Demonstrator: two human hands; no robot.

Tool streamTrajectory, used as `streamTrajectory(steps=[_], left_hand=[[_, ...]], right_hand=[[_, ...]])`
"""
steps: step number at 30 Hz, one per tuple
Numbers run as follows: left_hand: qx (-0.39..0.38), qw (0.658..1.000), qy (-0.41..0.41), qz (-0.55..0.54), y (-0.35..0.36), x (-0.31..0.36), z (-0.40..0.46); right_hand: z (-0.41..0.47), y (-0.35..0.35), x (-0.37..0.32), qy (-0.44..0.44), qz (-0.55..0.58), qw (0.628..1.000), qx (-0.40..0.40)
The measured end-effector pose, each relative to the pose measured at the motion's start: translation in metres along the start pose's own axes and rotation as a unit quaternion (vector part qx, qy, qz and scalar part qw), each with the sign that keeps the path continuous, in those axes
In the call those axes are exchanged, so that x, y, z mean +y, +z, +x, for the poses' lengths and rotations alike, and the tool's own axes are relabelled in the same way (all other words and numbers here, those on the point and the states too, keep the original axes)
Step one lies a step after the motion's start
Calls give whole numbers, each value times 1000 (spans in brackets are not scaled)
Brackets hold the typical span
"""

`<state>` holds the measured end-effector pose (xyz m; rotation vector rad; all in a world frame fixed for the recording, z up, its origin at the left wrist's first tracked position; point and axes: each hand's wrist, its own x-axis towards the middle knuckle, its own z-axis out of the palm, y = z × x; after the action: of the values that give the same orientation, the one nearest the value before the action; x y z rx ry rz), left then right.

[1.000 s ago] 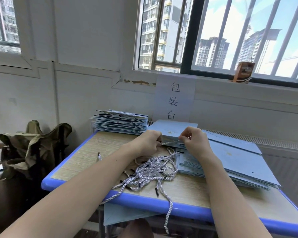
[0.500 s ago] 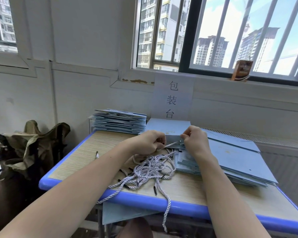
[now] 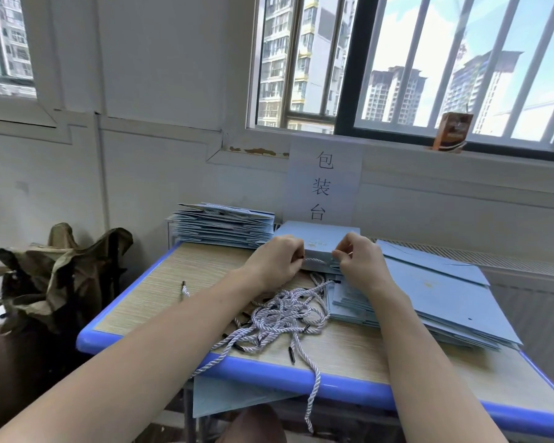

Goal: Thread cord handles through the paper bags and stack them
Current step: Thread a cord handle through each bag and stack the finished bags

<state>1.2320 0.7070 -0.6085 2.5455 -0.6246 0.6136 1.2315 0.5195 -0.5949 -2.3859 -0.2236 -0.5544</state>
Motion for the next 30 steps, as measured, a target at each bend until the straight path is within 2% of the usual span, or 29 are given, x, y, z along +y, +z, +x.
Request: streamTrajectory(steps=[5, 8, 14, 25, 30], left_hand=[[51, 995, -22, 78, 8, 5, 1], [61, 995, -21, 70, 9, 3, 2], [8, 999, -11, 35, 11, -5, 5], [-103, 978, 2, 183, 13, 1, 3], [-128, 974, -17, 186, 12, 1, 3]], right_hand=[[1, 2, -1, -8, -1, 1000, -3], [1, 3, 1, -8, 3, 1000, -5], [3, 3, 1, -8, 8, 1000, -11], [2, 4, 1, -13, 0, 1000, -6], [2, 4, 1, -15, -3, 1000, -7]])
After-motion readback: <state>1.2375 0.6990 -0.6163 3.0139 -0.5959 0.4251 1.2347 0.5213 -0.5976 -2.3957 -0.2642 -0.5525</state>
